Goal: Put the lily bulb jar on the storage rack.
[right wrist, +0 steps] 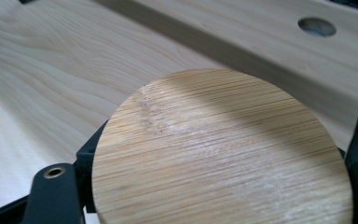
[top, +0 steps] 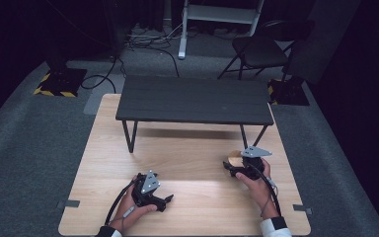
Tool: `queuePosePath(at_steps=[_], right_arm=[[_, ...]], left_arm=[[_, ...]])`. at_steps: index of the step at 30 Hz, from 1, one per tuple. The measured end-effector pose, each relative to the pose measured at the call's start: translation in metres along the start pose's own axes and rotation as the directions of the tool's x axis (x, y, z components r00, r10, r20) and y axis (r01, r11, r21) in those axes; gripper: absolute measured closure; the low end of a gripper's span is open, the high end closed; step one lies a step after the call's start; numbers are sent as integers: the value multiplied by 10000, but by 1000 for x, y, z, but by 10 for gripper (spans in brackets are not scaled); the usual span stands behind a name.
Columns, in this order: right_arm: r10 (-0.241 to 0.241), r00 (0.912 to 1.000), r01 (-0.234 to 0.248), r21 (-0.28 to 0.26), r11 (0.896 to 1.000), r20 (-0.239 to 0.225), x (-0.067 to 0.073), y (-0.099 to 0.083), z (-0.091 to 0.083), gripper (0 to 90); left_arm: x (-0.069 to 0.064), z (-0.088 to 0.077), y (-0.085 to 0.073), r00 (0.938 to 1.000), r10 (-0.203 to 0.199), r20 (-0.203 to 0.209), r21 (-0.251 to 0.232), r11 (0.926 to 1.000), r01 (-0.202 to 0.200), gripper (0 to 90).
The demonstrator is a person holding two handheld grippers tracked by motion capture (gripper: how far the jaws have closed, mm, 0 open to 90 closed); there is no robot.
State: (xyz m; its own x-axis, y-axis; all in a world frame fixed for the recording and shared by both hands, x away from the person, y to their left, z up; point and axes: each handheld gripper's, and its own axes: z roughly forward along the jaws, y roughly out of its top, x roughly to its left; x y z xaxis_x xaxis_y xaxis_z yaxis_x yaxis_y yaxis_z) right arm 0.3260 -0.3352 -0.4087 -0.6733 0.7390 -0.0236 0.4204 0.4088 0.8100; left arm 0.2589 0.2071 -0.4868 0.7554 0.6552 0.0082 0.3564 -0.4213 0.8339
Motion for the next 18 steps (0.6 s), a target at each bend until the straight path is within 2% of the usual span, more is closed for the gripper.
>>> queuePosePath(at_steps=[4,9,11,12,13,18], right_arm=[[-117,9998,121,239,9996,-179,3,32,-24,250],[-557,9970,560,42,9984,-531,7,73,-49,250],[-628,9962,632,45,9980,-606,8,89,-55,250],[-573,9957,575,7,9983,-721,7,104,-59,250],[-573,9957,575,7,9983,-721,7,104,-59,250],[-636,9941,642,41,9979,-876,8,141,-63,250]], left_arm=[[0,0,0,10000,1,2,1,10000,-1,6],[0,0,0,10000,-1,5,2,10000,1,6],[0,0,0,10000,-6,4,2,10000,6,6],[0,0,0,10000,-6,4,2,10000,6,6],[0,0,0,10000,-6,4,2,10000,6,6],[0,0,0,10000,-3,7,2,10000,3,6]])
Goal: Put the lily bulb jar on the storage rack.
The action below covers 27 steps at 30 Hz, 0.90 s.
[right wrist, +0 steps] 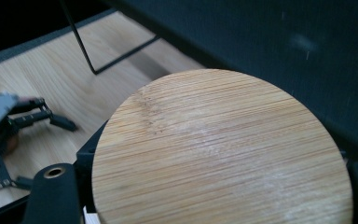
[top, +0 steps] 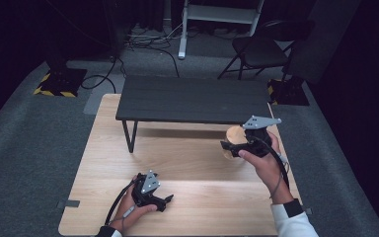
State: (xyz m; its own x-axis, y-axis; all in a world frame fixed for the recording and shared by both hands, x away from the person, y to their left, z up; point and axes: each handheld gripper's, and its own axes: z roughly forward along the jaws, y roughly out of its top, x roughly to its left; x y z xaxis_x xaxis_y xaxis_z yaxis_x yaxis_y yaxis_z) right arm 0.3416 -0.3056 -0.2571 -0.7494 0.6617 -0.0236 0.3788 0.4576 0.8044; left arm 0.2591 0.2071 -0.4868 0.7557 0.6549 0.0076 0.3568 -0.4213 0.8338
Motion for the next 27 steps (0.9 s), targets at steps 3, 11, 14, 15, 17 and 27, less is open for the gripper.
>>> queuePosePath(at_steps=[3,11,14,15,17,27], right_arm=[[155,9997,-160,-292,9994,-176,-5,15,-4,250],[161,9997,-150,-587,9982,179,-9,53,-10,250],[296,9994,-281,-849,9960,175,-13,59,-7,250],[320,9992,-298,-807,9963,250,-13,62,-6,250],[349,9985,-316,-753,9967,432,-15,68,-1,250],[750,9927,-683,-725,9950,944,-28,84,29,250]], left_arm=[[0,0,0,10000,2,1,0,10000,-2,6],[0,0,0,10000,3,3,0,10000,-3,6],[0,0,0,10000,6,-2,3,10000,-6,6],[0,0,0,10000,4,-1,2,10000,-4,6],[0,0,0,10000,5,-1,3,10000,-5,6],[0,0,0,10000,13,-11,0,10000,-13,7]])
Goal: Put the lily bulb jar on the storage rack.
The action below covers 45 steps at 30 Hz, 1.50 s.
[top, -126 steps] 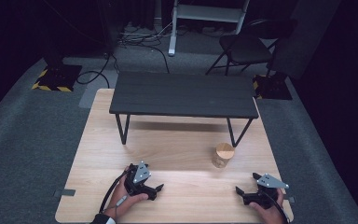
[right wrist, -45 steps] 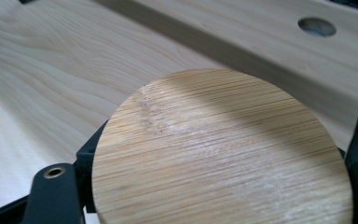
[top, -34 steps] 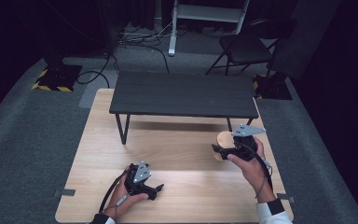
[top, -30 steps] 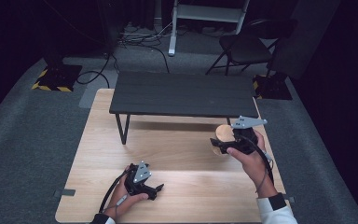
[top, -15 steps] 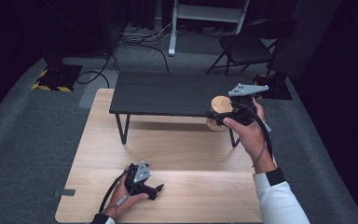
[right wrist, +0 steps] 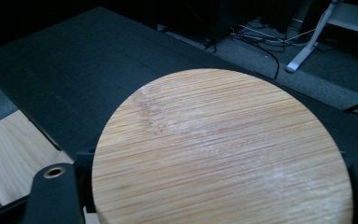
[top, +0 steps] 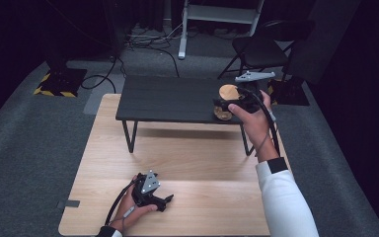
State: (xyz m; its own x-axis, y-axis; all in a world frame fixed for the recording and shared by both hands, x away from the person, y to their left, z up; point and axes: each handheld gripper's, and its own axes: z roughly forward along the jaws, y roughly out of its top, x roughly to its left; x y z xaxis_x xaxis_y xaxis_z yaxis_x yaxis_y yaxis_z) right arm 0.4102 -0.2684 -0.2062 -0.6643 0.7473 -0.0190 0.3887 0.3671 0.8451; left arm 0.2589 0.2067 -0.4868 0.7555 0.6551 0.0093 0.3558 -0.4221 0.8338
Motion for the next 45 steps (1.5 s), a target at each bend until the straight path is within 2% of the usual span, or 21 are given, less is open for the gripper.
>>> queuePosePath(at_steps=[10,13,22,23,25,26,31,32,35,39,45], right_arm=[[175,9996,-179,175,9997,217,-3,4,21,249],[52,9994,-63,335,9994,346,-2,5,26,249],[247,9991,-249,48,9997,347,-4,-1,31,247],[248,9991,-250,28,9997,331,-5,-2,31,240],[236,9989,-227,-239,9995,413,-4,-6,30,143],[177,9993,-167,-297,9994,344,-5,-7,30,142],[-298,9982,329,-595,9977,516,0,-11,23,61],[-426,9963,480,-720,9962,744,3,-12,19,54],[-411,9964,497,-1191,9916,740,3,-19,9,44],[-399,9958,509,-1377,9892,819,4,-22,-3,44],[-543,9927,725,-1736,9821,1073,7,-38,-25,44]], left_arm=[[0,0,0,10000,6,6,-5,10000,-6,7],[0,0,0,10000,6,8,-5,10000,-6,7],[0,0,0,10000,11,-1,-7,10000,-11,7],[0,0,0,10000,12,0,-7,10000,-12,7],[0,0,0,10000,11,0,-8,10000,-11,7],[0,0,0,10000,5,9,-7,10000,-5,7],[0,0,0,10000,12,3,-7,10000,-12,7],[0,0,0,10000,9,1,-11,10000,-9,7],[0,0,0,10000,25,8,-11,10000,-25,7],[0,0,0,10000,22,7,-9,10000,-22,7],[0,0,0,10000,23,12,-6,10000,-23,7]])
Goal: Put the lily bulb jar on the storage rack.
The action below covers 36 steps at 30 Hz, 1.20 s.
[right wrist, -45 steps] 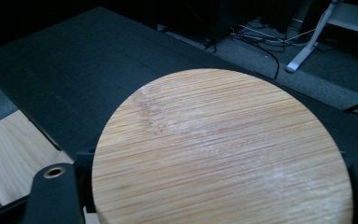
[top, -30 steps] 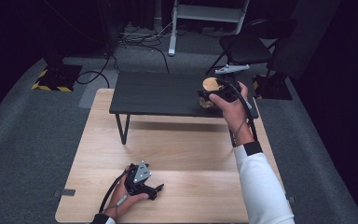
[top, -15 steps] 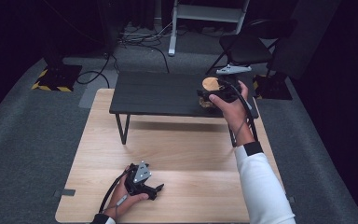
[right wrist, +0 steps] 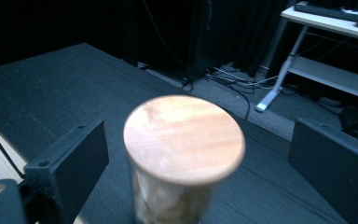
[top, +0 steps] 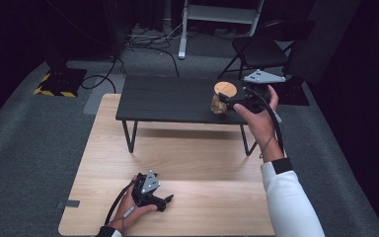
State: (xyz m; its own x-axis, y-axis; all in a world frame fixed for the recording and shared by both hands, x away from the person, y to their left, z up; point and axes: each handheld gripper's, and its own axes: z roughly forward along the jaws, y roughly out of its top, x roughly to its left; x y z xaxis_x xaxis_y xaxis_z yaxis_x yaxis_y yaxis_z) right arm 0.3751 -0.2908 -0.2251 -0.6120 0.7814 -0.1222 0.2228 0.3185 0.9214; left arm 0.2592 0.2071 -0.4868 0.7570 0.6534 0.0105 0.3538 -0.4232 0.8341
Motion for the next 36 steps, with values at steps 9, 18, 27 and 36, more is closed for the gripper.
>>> queuePosePath(at_steps=[9,18,27,36], right_arm=[[-349,9993,356,-551,9978,133,10,-42,-52,44],[-470,9980,497,-690,9964,415,27,-112,-88,45],[-7,9988,24,-353,9994,481,43,-190,-105,44],[-198,9982,185,225,9996,568,62,-243,-105,44]], left_arm=[[0,0,0,10000,-11,4,4,10000,11,7],[0,0,0,10000,-8,4,6,10000,8,7],[0,0,0,10000,-10,-5,7,10000,10,7],[0,0,0,10000,-10,-6,10,10000,10,7]])
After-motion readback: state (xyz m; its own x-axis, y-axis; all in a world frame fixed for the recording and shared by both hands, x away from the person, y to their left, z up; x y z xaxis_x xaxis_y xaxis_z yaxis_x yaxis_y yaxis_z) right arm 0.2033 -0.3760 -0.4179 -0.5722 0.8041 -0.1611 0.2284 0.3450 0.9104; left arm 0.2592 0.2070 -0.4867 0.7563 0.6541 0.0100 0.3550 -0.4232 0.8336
